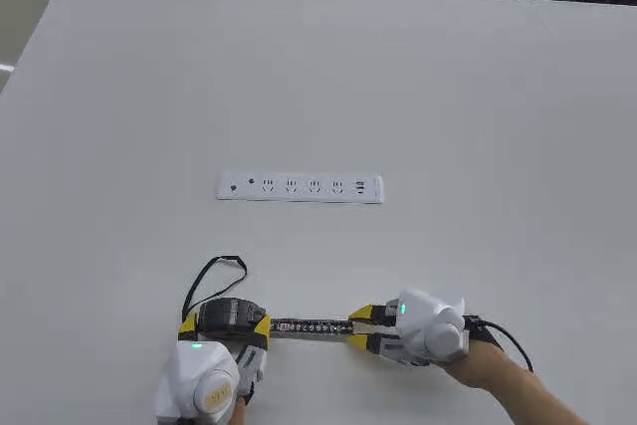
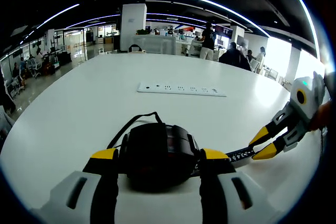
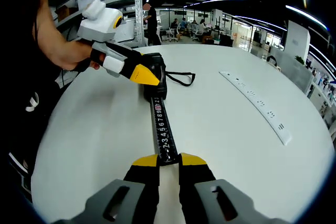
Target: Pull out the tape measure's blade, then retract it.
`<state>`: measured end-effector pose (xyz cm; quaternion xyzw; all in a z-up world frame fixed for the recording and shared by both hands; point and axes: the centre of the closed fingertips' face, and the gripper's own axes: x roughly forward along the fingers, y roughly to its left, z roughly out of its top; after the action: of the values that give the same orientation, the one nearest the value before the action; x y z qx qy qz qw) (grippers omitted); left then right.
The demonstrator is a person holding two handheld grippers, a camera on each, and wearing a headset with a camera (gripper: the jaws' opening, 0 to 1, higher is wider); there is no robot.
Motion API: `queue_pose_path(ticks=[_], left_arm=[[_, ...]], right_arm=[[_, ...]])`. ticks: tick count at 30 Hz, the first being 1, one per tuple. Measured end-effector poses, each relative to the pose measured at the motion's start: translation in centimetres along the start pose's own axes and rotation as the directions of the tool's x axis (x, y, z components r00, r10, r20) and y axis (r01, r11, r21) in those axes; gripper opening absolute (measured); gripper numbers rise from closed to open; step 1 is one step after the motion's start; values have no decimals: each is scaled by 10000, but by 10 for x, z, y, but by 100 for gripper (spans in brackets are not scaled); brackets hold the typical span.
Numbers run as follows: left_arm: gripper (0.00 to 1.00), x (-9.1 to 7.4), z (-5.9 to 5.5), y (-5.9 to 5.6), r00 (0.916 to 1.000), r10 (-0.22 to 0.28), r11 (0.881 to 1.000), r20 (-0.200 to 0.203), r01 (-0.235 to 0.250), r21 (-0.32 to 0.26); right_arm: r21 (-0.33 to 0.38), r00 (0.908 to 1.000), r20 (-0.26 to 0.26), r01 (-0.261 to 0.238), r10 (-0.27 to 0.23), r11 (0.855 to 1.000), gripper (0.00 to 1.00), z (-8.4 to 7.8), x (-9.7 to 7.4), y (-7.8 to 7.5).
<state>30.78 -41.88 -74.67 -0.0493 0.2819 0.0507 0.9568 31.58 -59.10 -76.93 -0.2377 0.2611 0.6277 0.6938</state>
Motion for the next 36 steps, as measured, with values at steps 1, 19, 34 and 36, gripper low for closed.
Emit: queue_pose_path(ticks=[1,19,34,36], left_arm=[[60,0,0,0,10000,10,10000,3,-10,-31],[56,-1,-3,0,9998,-123,9998,-125,120,-180],[56,-2,-2,1,9998,-145,9994,-142,141,-304],[56,-3,-1,1,9998,-158,9992,-148,152,-367]], right_arm=[[-11,10000,0,2,-2,10000,11,0,0,0],[-11,9994,284,-181,182,9998,11,15,16,5],[17,9992,286,-266,265,9996,11,18,26,6],[14,9991,336,-273,272,9996,11,20,28,7]])
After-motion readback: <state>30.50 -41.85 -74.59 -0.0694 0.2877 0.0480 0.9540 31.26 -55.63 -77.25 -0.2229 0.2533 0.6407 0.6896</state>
